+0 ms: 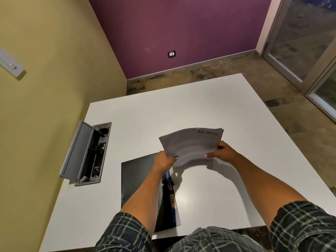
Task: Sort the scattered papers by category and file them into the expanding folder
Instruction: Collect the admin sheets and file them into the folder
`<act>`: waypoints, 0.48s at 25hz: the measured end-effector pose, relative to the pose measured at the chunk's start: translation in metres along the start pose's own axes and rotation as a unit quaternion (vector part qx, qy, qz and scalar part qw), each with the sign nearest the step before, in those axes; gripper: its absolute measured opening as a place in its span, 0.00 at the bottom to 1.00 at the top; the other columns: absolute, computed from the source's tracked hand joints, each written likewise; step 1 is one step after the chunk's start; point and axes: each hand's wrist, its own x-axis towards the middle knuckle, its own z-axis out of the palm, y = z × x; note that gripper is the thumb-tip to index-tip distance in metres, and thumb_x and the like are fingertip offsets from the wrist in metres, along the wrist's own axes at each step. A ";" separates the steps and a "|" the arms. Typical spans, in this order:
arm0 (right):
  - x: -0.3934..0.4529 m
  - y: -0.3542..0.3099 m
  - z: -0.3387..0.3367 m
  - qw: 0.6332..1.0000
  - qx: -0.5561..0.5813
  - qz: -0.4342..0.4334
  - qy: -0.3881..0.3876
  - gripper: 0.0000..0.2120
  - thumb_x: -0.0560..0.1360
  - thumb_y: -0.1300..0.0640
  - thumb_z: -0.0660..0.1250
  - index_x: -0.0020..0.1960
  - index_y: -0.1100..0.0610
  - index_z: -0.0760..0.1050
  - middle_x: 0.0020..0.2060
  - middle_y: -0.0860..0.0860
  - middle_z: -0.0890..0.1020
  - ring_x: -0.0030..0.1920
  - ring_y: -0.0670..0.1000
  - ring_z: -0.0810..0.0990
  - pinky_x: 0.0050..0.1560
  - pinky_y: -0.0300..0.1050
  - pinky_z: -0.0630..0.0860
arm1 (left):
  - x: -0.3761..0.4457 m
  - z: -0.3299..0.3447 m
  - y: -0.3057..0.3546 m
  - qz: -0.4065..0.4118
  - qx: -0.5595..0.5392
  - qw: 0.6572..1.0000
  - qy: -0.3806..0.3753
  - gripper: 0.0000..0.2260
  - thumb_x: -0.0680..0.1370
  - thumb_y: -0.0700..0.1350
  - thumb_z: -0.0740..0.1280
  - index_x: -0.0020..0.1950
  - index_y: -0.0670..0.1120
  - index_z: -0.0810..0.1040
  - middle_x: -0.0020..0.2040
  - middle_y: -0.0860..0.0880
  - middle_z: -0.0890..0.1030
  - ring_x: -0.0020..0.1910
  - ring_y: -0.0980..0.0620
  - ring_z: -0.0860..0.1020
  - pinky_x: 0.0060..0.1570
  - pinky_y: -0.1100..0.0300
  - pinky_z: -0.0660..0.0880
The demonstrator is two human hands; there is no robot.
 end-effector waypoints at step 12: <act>0.009 -0.034 0.002 0.976 0.199 -0.030 0.084 0.19 0.74 0.56 0.76 0.62 0.62 0.81 0.53 0.58 0.86 0.52 0.60 0.86 0.59 0.62 0.80 | 0.005 -0.006 0.014 -0.062 -0.375 0.921 -0.089 0.14 0.77 0.40 0.70 0.62 0.40 0.79 0.57 0.43 0.84 0.57 0.43 0.82 0.58 0.49 0.77</act>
